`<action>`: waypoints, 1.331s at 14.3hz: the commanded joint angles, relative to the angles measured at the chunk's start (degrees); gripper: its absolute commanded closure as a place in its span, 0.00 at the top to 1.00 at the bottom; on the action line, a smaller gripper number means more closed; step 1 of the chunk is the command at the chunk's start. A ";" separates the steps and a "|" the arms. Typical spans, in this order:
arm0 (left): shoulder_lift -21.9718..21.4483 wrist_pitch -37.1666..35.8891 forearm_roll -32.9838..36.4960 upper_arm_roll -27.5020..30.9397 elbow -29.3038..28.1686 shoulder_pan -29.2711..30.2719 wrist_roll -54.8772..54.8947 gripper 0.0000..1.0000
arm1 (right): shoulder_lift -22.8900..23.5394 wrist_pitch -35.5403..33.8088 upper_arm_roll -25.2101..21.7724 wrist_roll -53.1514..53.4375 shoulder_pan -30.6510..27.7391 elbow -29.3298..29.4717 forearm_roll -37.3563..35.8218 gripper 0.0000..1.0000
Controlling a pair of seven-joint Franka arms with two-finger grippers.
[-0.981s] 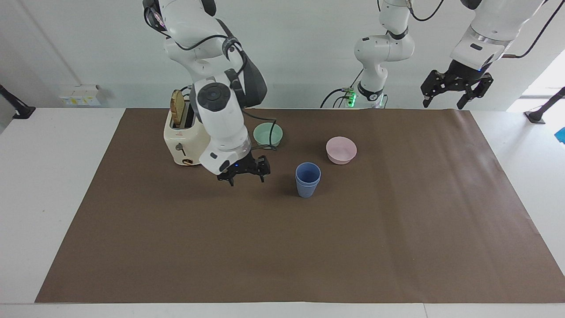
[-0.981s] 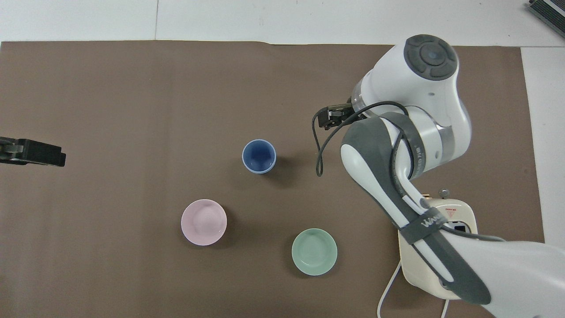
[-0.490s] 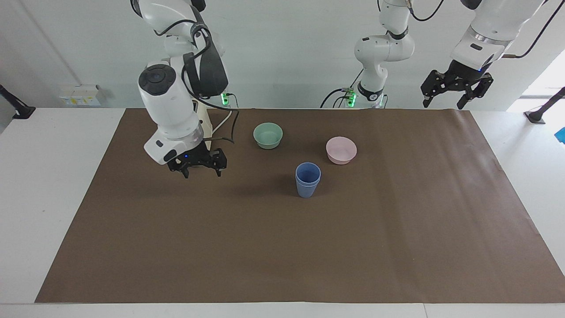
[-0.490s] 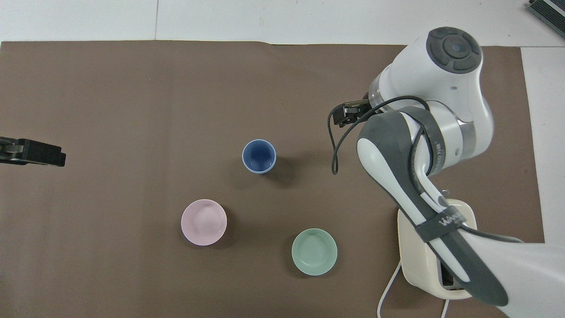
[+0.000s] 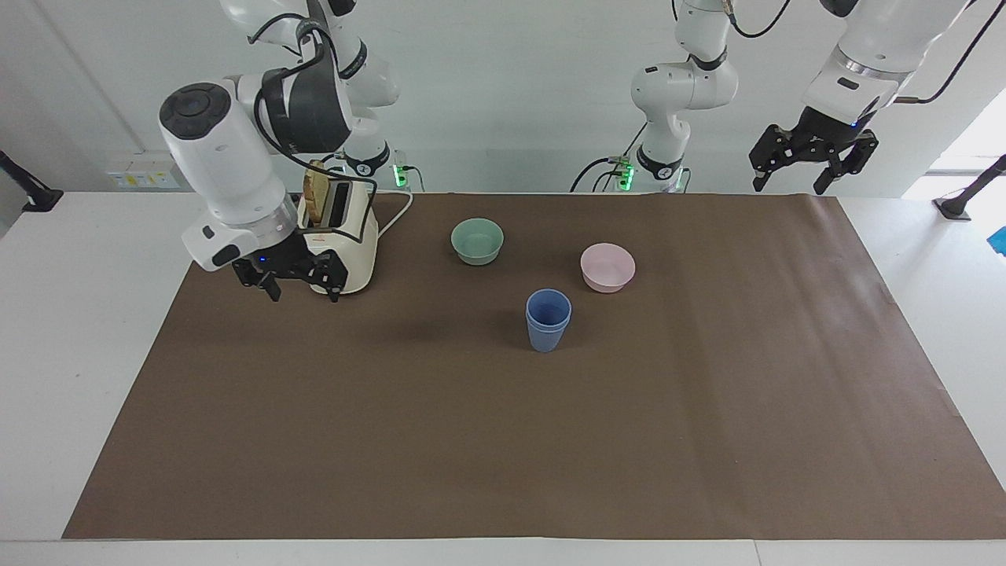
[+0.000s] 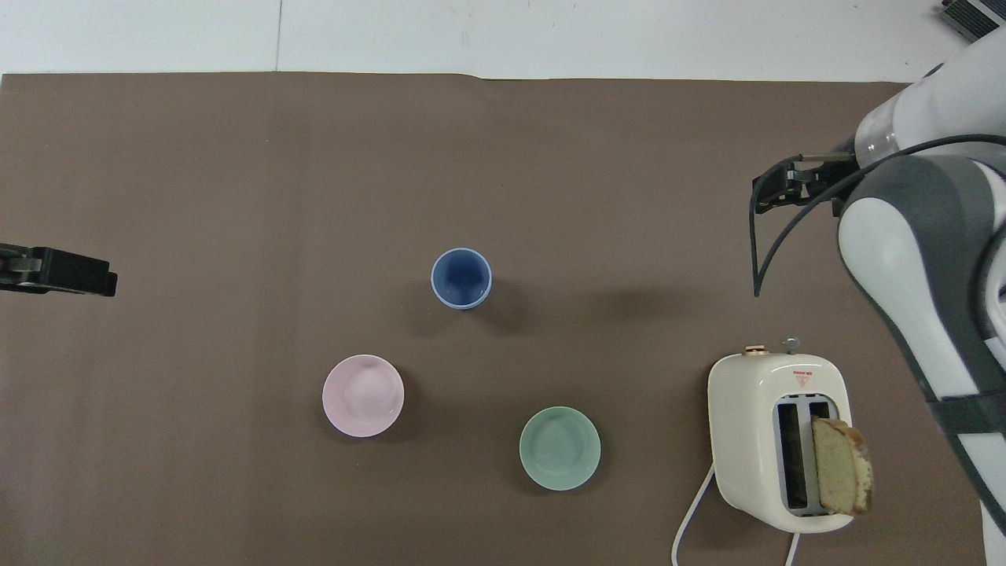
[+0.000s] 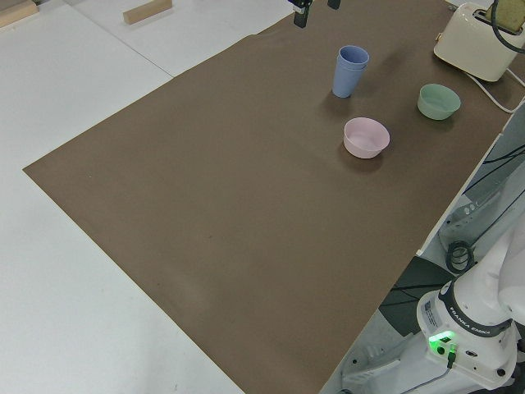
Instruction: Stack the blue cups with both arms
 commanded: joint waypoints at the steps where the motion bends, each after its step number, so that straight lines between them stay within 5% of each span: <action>1: -0.51 -1.07 0.26 -0.40 0.38 0.72 -0.31 1.00 | -1.73 -0.65 -0.50 -1.11 -0.34 -0.53 -3.14 1.00; 19: -0.51 -1.07 0.26 -0.40 0.38 0.72 -0.31 1.00 | -3.84 -2.32 -0.42 -1.28 -1.22 -0.53 -0.95 1.00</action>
